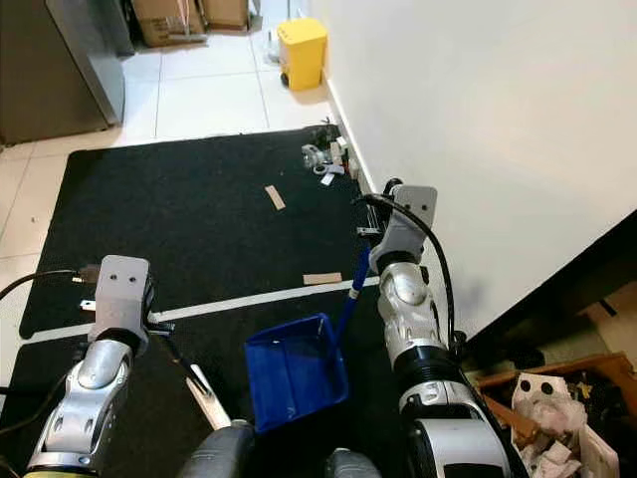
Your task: Sweep floor
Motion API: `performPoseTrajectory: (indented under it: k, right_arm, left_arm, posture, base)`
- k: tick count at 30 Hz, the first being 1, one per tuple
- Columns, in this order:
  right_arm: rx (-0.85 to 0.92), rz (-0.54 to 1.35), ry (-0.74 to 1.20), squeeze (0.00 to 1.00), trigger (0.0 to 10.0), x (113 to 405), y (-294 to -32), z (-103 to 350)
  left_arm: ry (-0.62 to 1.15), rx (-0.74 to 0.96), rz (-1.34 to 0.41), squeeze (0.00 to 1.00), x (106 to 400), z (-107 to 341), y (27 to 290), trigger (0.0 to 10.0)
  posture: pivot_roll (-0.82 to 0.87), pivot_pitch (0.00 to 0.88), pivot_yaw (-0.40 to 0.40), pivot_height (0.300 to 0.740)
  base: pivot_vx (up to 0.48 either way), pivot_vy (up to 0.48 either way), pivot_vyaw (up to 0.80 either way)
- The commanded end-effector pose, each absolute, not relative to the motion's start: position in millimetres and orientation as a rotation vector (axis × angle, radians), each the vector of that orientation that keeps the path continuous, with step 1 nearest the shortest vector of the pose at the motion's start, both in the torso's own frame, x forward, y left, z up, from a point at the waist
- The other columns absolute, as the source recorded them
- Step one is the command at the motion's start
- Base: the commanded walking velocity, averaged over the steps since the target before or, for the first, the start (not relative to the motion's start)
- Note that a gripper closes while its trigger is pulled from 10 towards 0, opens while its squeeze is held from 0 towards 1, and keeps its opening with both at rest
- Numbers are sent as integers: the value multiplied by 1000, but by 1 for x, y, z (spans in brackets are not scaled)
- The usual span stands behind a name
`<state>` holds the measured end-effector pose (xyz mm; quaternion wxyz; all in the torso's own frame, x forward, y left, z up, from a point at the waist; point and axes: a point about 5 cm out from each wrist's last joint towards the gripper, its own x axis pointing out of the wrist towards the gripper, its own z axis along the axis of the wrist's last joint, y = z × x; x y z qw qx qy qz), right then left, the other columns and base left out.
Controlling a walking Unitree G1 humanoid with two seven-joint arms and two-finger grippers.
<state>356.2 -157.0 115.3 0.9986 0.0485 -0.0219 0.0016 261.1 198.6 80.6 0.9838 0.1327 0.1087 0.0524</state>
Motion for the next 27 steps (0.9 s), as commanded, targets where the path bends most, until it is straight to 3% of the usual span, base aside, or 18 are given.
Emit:
performPoseTrajectory:
  k: [1, 6, 27]
  right_arm:
    - [113, -2, -79, 0, 10000, 357, -157, 120]
    - [114, -2, -79, 0, 10000, 357, -157, 120]
    - [115, -12, -76, 0, 10000, 356, -160, 120]
  left_arm:
    - [215, 284, 126, 0, 261, 82, 203, 10000]
    - [216, 291, 140, 0, 261, 82, 206, 10000]
    - [224, 294, 145, 0, 261, 81, 206, 10000]
  posture:
    - [75, 98, -3, 740]
    - [77, 100, -3, 740]
    - [75, 109, -2, 740]
  base:
    - [0, 0, 0]
    - [161, 0, 0]
    - [355, 0, 0]
